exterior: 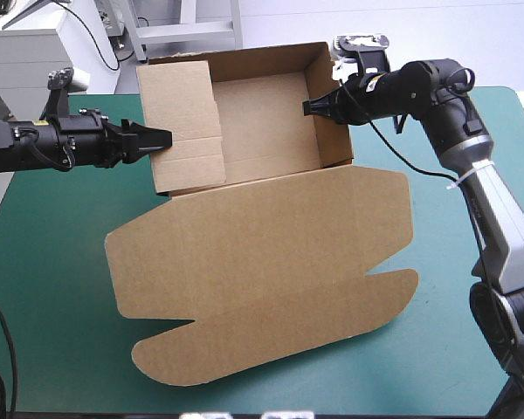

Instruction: Fold the box

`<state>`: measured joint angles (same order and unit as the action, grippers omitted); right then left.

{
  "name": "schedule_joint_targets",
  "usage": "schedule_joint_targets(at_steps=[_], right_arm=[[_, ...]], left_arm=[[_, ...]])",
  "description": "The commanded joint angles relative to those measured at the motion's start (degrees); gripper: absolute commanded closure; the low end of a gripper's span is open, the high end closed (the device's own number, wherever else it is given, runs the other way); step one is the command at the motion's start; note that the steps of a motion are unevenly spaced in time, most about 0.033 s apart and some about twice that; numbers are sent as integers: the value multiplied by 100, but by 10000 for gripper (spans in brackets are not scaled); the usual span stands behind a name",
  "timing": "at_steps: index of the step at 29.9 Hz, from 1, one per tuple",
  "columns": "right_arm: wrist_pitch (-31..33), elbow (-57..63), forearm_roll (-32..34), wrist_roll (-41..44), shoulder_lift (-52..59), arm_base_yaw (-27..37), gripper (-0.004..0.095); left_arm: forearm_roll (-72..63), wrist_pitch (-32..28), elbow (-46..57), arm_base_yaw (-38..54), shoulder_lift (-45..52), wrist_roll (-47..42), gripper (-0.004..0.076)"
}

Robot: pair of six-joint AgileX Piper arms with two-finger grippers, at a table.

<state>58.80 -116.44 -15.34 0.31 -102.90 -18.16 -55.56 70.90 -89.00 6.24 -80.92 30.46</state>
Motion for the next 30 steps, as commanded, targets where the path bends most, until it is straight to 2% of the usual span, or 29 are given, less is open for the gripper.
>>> schedule_joint_targets(at_steps=[1, 7, 19, 21, 24, 30], right_arm=[[-467, -148, 193, 338, 290, -284, 923], [-443, -148, 813, 570, 290, -742, 923], [-238, -148, 941, 1078, 290, -899, 923], [-73, -148, 904, 1094, 290, -899, 923], [180, -148, 914, 1094, 290, -899, 923], [403, -148, 1289, 1021, 300, -899, 923]], left_arm=[[266, 38, -155, -318, 194, -386, 284], [1337, -799, -155, -922, 194, -1128, 297], [4039, -2038, -155, -2096, 194, -3046, 443], [4538, -2260, -155, -2288, 171, -3300, 520], [4799, -2430, -155, -2426, 85, -3645, 729], [4682, -2391, -155, -2470, -168, -3645, 731]])
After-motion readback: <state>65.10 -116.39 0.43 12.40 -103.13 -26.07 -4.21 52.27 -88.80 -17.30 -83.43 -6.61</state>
